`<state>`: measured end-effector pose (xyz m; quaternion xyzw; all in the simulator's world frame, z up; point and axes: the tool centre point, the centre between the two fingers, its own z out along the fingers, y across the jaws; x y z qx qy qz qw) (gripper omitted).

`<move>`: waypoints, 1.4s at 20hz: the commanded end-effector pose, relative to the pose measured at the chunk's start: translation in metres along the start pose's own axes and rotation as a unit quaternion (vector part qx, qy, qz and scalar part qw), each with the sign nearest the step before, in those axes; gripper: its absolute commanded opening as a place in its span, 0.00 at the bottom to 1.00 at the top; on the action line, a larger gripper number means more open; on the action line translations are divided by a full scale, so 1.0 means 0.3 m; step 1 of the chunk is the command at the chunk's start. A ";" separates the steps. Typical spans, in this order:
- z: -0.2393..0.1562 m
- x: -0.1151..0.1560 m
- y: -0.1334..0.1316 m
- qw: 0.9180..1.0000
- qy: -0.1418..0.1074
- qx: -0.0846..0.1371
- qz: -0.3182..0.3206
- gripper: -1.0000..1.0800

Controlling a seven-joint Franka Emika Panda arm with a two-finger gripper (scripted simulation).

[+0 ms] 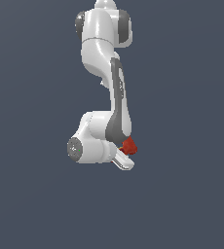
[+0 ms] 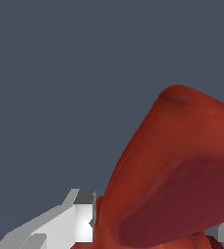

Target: Pick up the object and move it to a goal position.

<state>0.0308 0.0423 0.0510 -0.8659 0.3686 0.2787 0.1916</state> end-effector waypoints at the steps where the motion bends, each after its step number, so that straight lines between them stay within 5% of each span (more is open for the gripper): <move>1: -0.047 -0.040 -0.014 1.000 0.002 0.001 -0.001 0.00; 28: -0.751 -0.691 -0.170 1.000 0.002 0.000 -0.001 0.00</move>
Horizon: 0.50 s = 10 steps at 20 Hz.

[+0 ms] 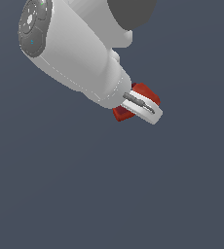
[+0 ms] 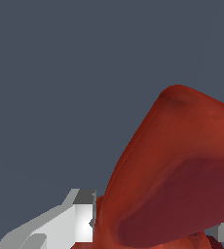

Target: Pick up the object and move it to a goal position.

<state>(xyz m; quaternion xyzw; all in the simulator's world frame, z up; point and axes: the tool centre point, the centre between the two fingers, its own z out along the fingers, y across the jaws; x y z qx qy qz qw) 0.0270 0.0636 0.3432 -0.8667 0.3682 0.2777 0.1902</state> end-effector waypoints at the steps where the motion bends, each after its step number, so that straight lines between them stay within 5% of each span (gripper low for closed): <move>1: -0.066 -0.059 -0.015 1.000 0.001 0.001 -0.001 0.00; 10: -0.225 -0.199 -0.058 1.000 0.001 0.001 -0.001 0.00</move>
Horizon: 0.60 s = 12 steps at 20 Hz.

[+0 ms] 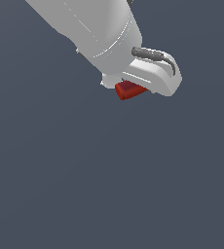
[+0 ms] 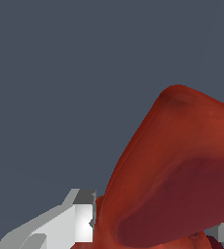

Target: Pick up the object and move it to a goal position.

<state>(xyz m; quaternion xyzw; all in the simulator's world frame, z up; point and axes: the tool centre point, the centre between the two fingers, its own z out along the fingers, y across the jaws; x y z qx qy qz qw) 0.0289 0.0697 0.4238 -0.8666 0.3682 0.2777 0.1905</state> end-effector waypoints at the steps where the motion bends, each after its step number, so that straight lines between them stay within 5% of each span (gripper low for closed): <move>1: -0.039 -0.035 -0.010 1.000 0.001 0.001 -0.001 0.00; 12: -0.121 -0.100 -0.034 1.000 0.000 0.002 -0.001 0.00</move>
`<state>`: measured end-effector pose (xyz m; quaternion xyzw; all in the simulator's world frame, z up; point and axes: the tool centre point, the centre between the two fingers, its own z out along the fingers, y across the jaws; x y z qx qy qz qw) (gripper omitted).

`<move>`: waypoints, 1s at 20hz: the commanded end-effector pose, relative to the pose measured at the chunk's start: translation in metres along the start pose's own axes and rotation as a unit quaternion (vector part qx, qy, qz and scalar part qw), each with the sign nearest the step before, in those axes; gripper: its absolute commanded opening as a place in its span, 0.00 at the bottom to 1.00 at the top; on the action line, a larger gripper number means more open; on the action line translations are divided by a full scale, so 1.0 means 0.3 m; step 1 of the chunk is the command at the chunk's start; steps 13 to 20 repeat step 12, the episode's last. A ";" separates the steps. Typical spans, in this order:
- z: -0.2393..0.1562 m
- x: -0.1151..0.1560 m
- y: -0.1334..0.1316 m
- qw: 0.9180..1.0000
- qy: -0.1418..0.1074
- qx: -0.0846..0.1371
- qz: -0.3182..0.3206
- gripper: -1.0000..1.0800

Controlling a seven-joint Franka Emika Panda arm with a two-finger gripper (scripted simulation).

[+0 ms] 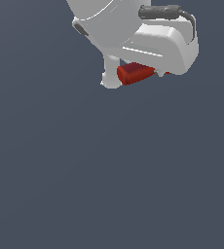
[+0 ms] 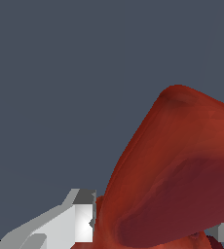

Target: Pick up the object and move it to a goal position.

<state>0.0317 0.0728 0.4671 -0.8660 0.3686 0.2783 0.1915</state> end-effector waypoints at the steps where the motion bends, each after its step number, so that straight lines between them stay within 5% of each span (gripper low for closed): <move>1: -0.014 -0.013 -0.004 1.000 0.001 0.001 -0.001 0.00; 20: -0.025 -0.021 -0.008 1.000 0.001 0.001 -0.001 0.00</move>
